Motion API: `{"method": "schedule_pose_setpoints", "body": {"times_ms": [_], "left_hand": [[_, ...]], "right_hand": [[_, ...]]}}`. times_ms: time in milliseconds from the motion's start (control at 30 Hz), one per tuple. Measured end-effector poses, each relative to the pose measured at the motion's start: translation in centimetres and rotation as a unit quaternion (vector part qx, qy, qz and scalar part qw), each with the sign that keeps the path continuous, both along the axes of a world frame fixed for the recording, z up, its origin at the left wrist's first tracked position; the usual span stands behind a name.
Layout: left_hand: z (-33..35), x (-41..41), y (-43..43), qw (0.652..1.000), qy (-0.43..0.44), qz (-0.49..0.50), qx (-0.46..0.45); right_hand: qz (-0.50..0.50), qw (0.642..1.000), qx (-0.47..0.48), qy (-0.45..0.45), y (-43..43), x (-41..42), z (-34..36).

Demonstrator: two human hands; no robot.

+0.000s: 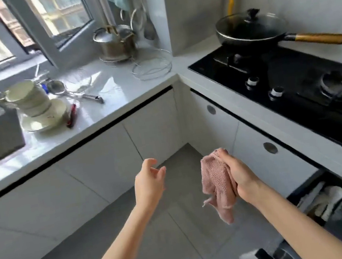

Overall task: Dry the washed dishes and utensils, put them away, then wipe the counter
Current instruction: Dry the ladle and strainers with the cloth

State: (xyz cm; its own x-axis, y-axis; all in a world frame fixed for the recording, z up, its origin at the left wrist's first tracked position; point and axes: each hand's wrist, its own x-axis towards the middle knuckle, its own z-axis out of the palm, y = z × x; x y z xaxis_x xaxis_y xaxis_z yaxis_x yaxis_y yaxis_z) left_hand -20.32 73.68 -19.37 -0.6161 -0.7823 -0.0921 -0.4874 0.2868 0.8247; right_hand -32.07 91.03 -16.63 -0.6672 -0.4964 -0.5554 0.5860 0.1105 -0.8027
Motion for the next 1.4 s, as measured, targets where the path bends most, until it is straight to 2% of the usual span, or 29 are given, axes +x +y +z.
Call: {"method": "schedule_pose_setpoints", "body": {"times_ms": [233, 433, 600, 867, 1033, 1200, 1300, 1400], "left_hand": [[3.3, 9.6, -15.0, 0.984, -0.01, 0.173, -0.044], [3.7, 10.1, -23.5, 0.973, -0.025, 0.224, -0.06], [3.3, 4.9, -31.1, 0.969, -0.047, 0.216, -0.107], [0.8, -10.0, -44.0, 0.973, -0.122, 0.134, -0.146], [-0.9, -16.9, -50.1, 0.972, -0.126, 0.194, -0.053], [-3.2, -22.5, -55.3, 0.951, -0.164, 0.25, 0.083], [-4.3, -24.6, -56.9, 0.927, -0.129, 0.305, 0.174], [-4.9, -25.7, -57.5, 0.916, -0.108, 0.325, 0.207]], "right_hand": [[0.11, 0.992, -0.064, 0.02, -16.4, 2.5, 4.9], [0.199, 0.976, -0.085, 0.009, -27.5, 1.0, 6.0], [0.216, 0.973, -0.08, 0.011, -37.1, -3.6, 5.4], [0.234, 0.971, -0.055, -0.01, -50.9, -14.2, 4.5], [0.245, 0.969, -0.001, -0.023, -56.1, -18.9, 3.3], [0.224, 0.974, 0.039, -0.025, -59.2, -21.4, 2.0], [0.21, 0.976, 0.044, -0.024, -60.2, -22.4, 1.4], [0.194, 0.98, 0.026, -0.029, -61.0, -23.0, 1.2]]}}
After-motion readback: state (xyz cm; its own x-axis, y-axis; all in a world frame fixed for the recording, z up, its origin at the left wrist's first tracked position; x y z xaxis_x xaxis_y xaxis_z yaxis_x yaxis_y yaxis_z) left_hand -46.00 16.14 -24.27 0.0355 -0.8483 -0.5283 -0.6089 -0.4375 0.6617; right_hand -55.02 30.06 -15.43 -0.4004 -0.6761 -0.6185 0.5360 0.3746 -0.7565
